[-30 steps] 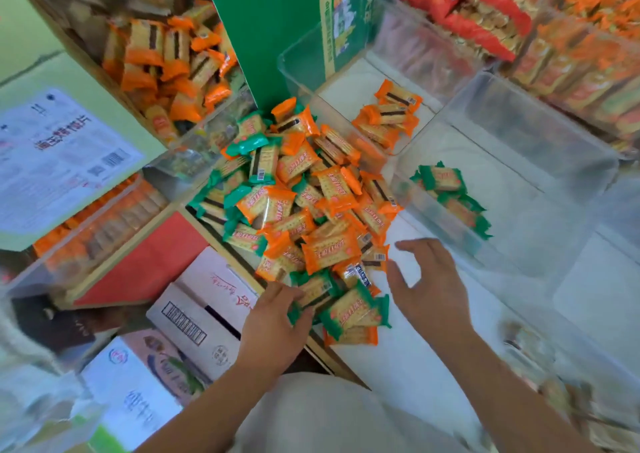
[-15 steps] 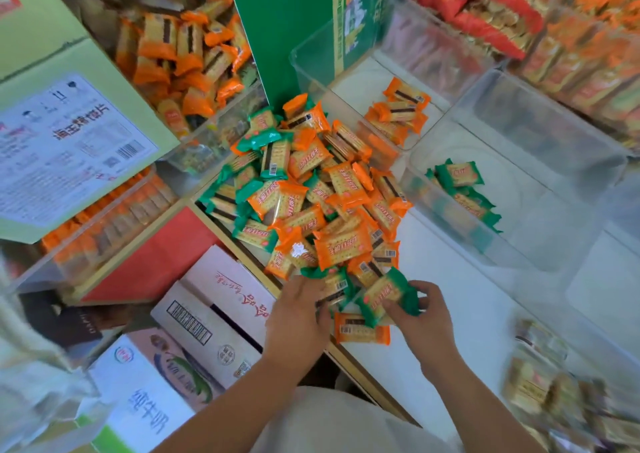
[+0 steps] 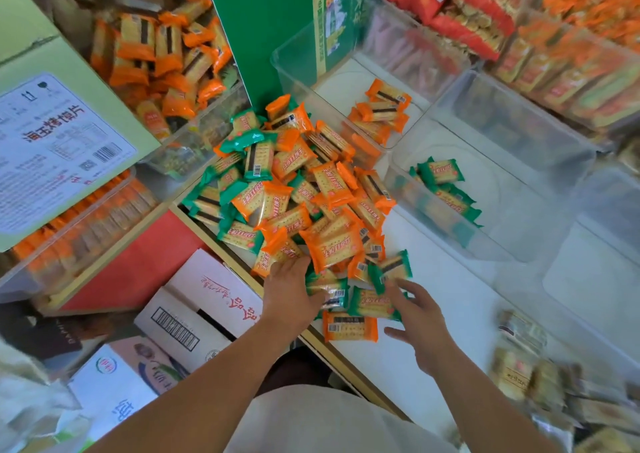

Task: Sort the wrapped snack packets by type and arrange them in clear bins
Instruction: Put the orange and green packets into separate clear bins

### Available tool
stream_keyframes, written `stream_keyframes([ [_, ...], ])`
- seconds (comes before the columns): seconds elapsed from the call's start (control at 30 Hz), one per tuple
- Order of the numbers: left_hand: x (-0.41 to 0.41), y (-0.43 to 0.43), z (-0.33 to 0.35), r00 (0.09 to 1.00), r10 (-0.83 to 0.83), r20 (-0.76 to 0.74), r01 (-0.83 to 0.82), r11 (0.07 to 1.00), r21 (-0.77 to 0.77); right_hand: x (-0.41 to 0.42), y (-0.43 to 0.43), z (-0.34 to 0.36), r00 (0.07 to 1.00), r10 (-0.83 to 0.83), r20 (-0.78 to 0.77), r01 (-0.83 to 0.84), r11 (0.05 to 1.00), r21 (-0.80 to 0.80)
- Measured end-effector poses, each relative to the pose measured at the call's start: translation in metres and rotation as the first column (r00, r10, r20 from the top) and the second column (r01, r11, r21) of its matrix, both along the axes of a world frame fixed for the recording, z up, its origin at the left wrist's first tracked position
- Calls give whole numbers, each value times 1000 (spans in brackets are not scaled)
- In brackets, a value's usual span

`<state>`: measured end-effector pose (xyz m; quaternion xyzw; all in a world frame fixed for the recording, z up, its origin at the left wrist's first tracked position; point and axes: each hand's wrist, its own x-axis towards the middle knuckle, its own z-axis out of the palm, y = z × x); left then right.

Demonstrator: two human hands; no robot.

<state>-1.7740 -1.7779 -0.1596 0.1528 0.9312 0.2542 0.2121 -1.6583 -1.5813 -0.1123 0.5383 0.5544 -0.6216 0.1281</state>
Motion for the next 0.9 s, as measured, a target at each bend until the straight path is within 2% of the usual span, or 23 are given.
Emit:
stream_keyframes([
  [0.17, 4, -1, 21, 981, 102, 167, -122, 986, 117, -9, -3, -8, 980, -199, 18, 200, 979, -47],
  [0.27, 7, -16, 40, 967, 203, 153, -224, 964, 140, -18, 2, -12, 961, -272, 43, 271, 962, 32],
  [0.4, 5, -24, 73, 931, 345, 122, -366, 888, 279, -38, 19, -17, 952, -293, 85, 292, 956, 23],
  [0.63, -1, 3, 88, 974, 179, 142, -220, 901, 374, -47, 41, -26, 950, -300, 90, 302, 953, -9],
  [0.77, -9, 32, 95, 971, 153, 182, -216, 891, 399, -39, 44, -15, 929, -370, -20, 370, 929, 19],
  [0.9, -22, 66, 108, 962, 141, 235, -232, 876, 423, -28, 43, 22, 940, -300, -162, 321, 939, 125],
])
